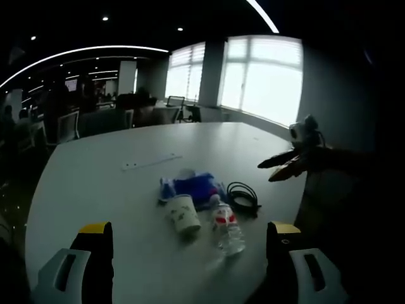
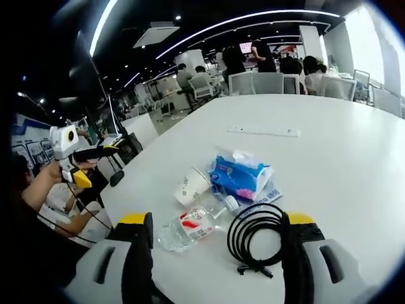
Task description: Arrange the tabletop items into an orderly group along one side of the table until the central work area is clear of visible clutter.
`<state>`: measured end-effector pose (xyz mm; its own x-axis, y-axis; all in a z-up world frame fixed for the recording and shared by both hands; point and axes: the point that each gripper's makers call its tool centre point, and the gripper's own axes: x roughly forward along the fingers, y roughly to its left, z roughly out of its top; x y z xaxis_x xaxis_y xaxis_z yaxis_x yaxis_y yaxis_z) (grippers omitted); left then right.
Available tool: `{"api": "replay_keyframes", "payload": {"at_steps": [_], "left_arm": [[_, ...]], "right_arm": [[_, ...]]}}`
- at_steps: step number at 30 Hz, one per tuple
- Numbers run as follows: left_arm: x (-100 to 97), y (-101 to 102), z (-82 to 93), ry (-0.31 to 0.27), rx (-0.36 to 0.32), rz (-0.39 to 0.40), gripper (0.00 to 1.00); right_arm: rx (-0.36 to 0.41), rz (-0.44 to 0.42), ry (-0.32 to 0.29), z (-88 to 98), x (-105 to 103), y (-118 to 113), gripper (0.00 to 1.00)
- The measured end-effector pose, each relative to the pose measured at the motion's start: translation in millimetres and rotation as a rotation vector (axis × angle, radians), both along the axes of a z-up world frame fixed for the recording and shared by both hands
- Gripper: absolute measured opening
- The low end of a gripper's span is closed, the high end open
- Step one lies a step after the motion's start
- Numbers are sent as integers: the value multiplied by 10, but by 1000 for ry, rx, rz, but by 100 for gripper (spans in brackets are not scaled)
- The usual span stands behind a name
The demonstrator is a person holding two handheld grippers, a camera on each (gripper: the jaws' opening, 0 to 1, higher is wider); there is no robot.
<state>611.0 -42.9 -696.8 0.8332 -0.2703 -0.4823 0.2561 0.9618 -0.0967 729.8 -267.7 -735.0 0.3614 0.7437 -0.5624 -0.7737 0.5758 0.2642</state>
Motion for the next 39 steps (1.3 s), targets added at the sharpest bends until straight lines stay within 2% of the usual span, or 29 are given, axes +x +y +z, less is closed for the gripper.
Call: {"api": "replay_keyframes", "payload": {"at_steps": [2, 6, 16, 19, 21, 32, 39], "left_arm": [[-1, -3, -13, 0, 1, -2, 100], [-2, -6, -22, -2, -1, -1, 100], [-16, -26, -55, 2, -2, -7, 100], [-14, -29, -63, 4, -1, -11, 100], [-12, -29, -62, 4, -1, -12, 100], [3, -57, -67, 6, -9, -22, 100], [41, -97, -77, 33, -16, -26, 100]], "right_arm": [[1, 7, 26, -29, -23, 67, 76], [-3, 6, 33, -57, 9, 139, 71], [11, -78, 131, -152, 162, 259, 60], [18, -92, 165, -171, 138, 306, 57], [20, -106, 199, -215, 137, 344, 56], [32, -166, 285, -361, 205, 503, 49], [33, -228, 344, -480, 249, 564, 46]]}}
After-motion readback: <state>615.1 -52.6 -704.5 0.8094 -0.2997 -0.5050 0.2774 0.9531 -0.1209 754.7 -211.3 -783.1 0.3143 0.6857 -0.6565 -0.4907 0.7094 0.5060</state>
